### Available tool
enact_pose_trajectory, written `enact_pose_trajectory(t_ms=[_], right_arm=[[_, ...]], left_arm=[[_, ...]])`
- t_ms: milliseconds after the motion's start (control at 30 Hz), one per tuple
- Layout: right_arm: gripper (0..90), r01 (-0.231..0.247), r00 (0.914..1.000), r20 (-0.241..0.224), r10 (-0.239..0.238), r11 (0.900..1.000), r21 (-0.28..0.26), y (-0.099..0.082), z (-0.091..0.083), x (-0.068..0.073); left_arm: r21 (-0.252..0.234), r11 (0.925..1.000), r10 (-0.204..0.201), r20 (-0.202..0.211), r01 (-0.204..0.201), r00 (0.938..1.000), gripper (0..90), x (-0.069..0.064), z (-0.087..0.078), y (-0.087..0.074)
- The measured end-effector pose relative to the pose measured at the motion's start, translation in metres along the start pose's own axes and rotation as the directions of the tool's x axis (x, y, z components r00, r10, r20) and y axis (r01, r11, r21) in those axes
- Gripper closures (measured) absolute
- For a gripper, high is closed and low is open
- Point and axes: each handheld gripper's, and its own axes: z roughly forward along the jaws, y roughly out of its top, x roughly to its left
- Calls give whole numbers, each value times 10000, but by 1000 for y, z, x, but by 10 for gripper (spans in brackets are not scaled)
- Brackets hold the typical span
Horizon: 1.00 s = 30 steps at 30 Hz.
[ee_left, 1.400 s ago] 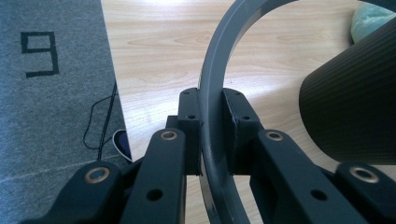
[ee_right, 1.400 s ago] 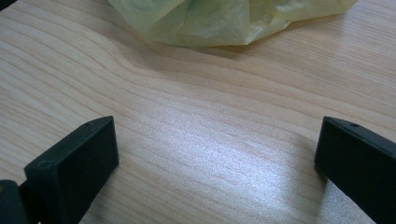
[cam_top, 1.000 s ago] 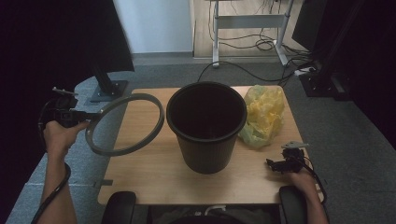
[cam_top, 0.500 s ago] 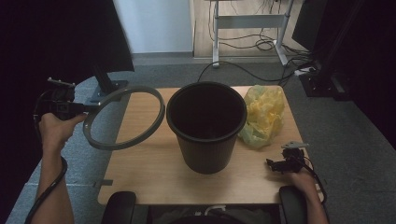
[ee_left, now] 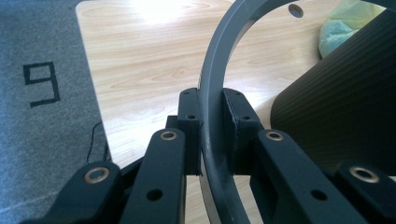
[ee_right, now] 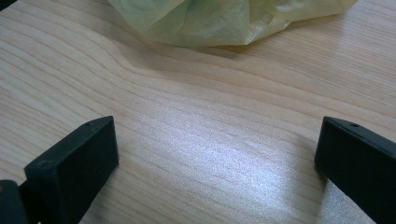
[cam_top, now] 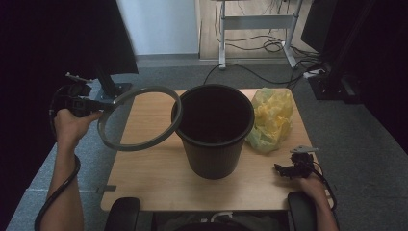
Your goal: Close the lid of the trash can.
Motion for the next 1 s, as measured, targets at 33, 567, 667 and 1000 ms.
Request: enact_pose_trajectory(t_ms=[33, 567, 667, 1000], right_arm=[[0, -1, 10000, -1, 1, 10000, 0, 0, 0, 0], [0, -3, 10000, 0, 3, 10000, 0, 0, 0, 0], [0, 0, 10000, -1, 0, 10000, 0, 0, 0, 0], [0, -2, 10000, -1, 2, 10000, -1, 0, 0, 0]], left_arm=[[31, 10000, 63, 3, -63, 10000, 784, -2, 1, 2], [193, 9953, 944, 397, -952, 9947, 784, -45, 26, 29], [198, 9941, 1060, 475, -1071, 9932, 784, -53, 31, 33], [283, 9878, 1507, 791, -1533, 9854, 784, -78, 46, 47]])
